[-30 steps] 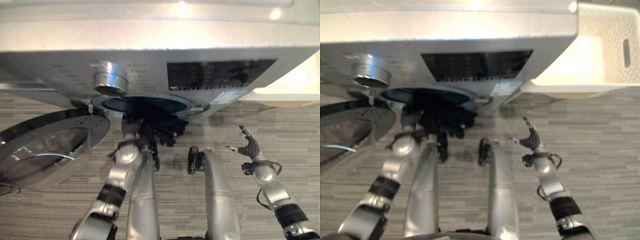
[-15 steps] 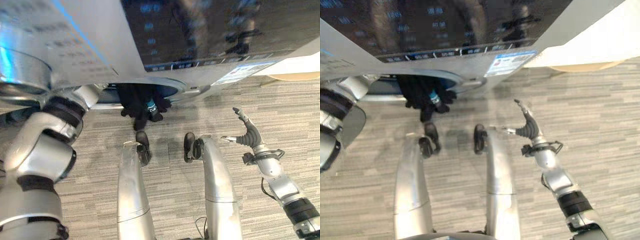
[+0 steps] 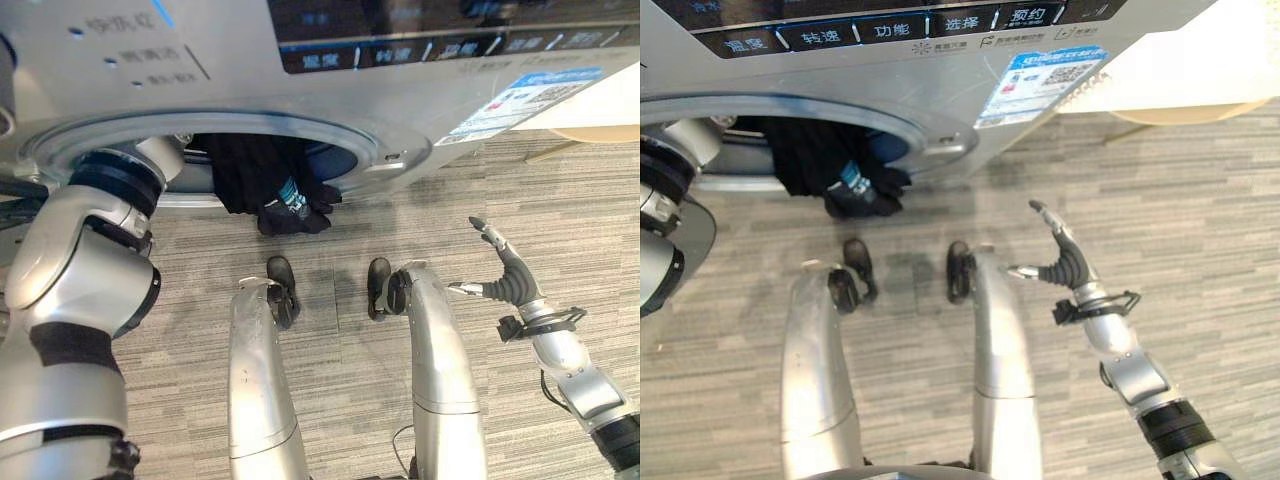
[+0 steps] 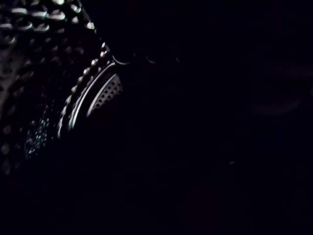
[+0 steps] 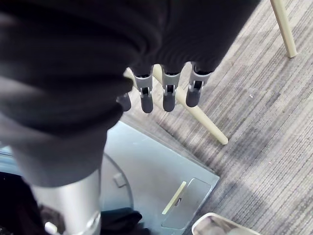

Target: Grab the laundry basket,head to the washer,open it,put in the laundry and shut it.

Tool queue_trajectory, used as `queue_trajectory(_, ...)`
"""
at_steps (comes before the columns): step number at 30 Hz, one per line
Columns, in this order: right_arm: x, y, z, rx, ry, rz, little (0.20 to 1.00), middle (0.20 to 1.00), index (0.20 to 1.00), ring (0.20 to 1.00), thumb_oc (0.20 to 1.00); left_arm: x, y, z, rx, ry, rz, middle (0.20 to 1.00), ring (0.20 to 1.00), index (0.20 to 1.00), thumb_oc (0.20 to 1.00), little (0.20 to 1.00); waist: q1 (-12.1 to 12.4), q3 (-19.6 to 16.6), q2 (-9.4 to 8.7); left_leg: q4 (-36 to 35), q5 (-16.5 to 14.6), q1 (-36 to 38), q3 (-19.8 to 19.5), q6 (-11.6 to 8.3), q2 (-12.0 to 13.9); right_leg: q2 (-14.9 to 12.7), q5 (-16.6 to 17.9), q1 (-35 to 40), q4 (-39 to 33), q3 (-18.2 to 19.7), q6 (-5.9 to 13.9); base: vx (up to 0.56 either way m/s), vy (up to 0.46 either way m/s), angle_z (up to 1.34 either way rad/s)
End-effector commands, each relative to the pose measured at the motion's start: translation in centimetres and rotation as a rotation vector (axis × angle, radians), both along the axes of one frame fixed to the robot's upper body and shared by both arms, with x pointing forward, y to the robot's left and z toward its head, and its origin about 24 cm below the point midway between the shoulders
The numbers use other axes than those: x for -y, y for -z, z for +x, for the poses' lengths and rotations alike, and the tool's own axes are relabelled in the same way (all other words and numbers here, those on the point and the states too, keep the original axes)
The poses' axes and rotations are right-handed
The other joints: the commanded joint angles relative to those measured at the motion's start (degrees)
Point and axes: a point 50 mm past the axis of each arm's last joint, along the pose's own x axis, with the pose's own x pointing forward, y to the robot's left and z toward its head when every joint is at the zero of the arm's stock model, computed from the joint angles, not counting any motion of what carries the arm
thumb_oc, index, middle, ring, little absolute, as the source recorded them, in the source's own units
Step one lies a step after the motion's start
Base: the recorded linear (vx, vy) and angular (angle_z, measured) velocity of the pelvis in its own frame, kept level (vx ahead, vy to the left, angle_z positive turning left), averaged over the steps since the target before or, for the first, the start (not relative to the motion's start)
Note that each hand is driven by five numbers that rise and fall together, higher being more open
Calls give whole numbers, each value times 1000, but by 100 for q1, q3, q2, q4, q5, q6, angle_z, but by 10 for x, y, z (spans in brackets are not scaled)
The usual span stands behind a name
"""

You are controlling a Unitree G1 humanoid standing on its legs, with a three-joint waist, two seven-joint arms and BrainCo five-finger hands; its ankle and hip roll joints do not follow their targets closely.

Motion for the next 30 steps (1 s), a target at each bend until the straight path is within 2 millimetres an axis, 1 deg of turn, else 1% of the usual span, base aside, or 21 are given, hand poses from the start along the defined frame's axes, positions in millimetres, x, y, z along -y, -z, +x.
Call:
queue_trajectory(1,-7,-4,-7,28,-23,27,1000,1000,1000,1000,1000,-7,-28,-4,-8,3,-102,1000,1000,1000,1000,1000,-212,-471,193,458,-834,266,-281,358,-77,55,126,422,-725,196,318,0,0,0)
queue_trajectory(2,-7,-4,-8,27,-23,26,1000,1000,1000,1000,1000,-7,-28,-4,-9,4,-102,1000,1000,1000,1000,1000,-211,-473,195,453,-832,268,-280,358,-78,54,127,424,-728,196,318,0,0,0)
queue_trajectory(3,-6,-4,-7,23,-23,20,1000,1000,1000,1000,1000,2,-23,0,-49,41,-96,1000,1000,1000,1000,1000,-217,-500,179,390,-818,284,-285,349,-107,51,143,435,-781,193,329,-21,-9,3)
queue_trajectory(5,-7,-4,-6,22,-25,22,1000,1000,1000,1000,1000,7,-19,3,-73,81,-115,1000,1000,1000,1000,1000,-217,-527,174,335,-791,288,-280,337,-125,49,157,439,-821,188,328,-15,-7,2)
queue_trajectory(6,-7,-4,-7,21,-25,22,1000,1000,1000,1000,1000,7,-19,3,-74,81,-115,1000,1000,1000,1000,1000,-219,-531,175,331,-788,287,-280,337,-127,47,159,438,-824,188,328,0,0,0)
queue_trajectory(7,-8,-4,-6,20,-28,24,1000,1000,1000,1000,1000,13,-15,4,-87,125,-132,1000,1000,1000,1000,1000,-201,-561,176,251,-762,293,-274,323,-151,28,163,442,-874,178,330,-16,-11,4)
queue_trajectory(9,-9,-4,-5,21,-30,26,1000,1000,1000,1000,1000,16,-14,5,-82,146,-135,1000,1000,1000,1000,1000,-196,-573,175,222,-749,299,-282,318,-161,20,169,459,-909,175,329,-24,-12,5)
queue_trajectory(13,-10,-7,-3,33,-42,20,1000,1000,1000,1000,1000,23,-14,3,-78,141,-23,1000,1000,1000,1000,1000,-157,-601,180,129,-695,298,-318,296,-185,5,181,481,-962,162,342,-21,-6,8)
queue_trajectory(14,-11,-8,-2,39,-46,15,1000,1000,1000,1000,1000,28,-15,1,-64,151,22,1000,1000,1000,1000,1000,-135,-613,179,97,-680,283,-337,297,-191,-10,187,476,-973,142,349,-26,-10,4)
queue_trajectory(17,-13,-8,-2,42,-48,17,1000,1000,1000,1000,1000,30,-11,0,-46,175,15,1000,1000,1000,1000,1000,-104,-612,173,20,-659,290,-345,285,-195,-19,202,489,-1015,126,352,0,0,0)
queue_trajectory(18,-13,-7,-1,42,-43,15,1000,1000,1000,1000,1000,30,-8,-1,-37,193,3,1000,1000,1000,1000,1000,-86,-618,175,-38,-648,307,-347,279,-195,-26,214,516,-1067,109,359,-31,-24,2)
queue_trajectory(19,-13,-5,0,39,-33,24,1000,1000,1000,1000,1000,35,3,-3,-18,283,-70,1000,1000,1000,1000,1000,-36,-623,170,-96,-629,341,-350,267,-206,-43,225,550,-1112,85,365,0,0,0)
queue_trajectory(20,-13,-5,0,37,-34,21,1000,1000,1000,1000,1000,35,4,-3,-20,283,-73,1000,1000,1000,1000,1000,-43,-630,182,-101,-628,346,-350,267,-205,-41,227,556,-1118,84,365,0,0,0)
queue_trajectory(21,-12,-4,1,42,-7,28,1000,1000,1000,1000,1000,37,22,-10,-7,391,-161,1000,1000,1000,1000,1000,51,-615,171,-183,-615,397,-348,265,-219,-38,235,610,-1191,59,367,-16,1,3)
queue_trajectory(22,-12,-3,0,39,-8,24,1000,1000,1000,1000,1000,35,24,-10,-10,389,-166,1000,1000,1000,1000,1000,39,-629,188,-190,-613,407,-348,265,-216,-34,239,621,-1201,58,366,0,0,0)
queue_trajectory(25,-16,-1,2,50,25,34,1000,1000,1000,1000,1000,39,75,-20,-14,523,-385,1000,1000,1000,1000,1000,156,-631,199,-343,-589,548,-350,257,-238,-45,248,751,-1331,21,360,-24,0,5)
queue_trajectory(26,-15,-1,5,59,54,44,1000,1000,1000,1000,1000,45,106,-29,-27,572,-470,1000,1000,1000,1000,1000,232,-611,187,-426,-576,611,-335,255,-258,-62,251,802,-1411,3,351,-18,2,9)
queue_trajectory(27,-15,0,4,56,53,41,1000,1000,1000,1000,1000,44,107,-30,-29,569,-473,1000,1000,1000,1000,1000,222,-625,199,-429,-576,619,-334,255,-255,-59,252,810,-1416,3,351,-21,10,11)
queue_trajectory(28,-15,-1,6,63,65,42,1000,1000,1000,1000,1000,49,125,-38,-45,600,-517,1000,1000,1000,1000,1000,262,-624,202,-496,-566,663,-320,253,-265,-68,259,845,-1462,-9,354,-27,19,18)
queue_trajectory(29,-12,-1,7,70,95,44,1000,1000,1000,1000,1000,51,152,-52,-71,609,-551,1000,1000,1000,1000,1000,332,-629,210,-612,-546,733,-315,255,-278,-76,275,905,-1559,-19,348,-33,25,11)
queue_trajectory(30,-12,-1,8,78,109,51,1000,1000,1000,1000,1000,53,163,-58,-82,611,-567,1000,1000,1000,1000,1000,376,-615,208,-647,-538,756,-308,256,-291,-84,273,929,-1593,-23,344,-37,22,7)
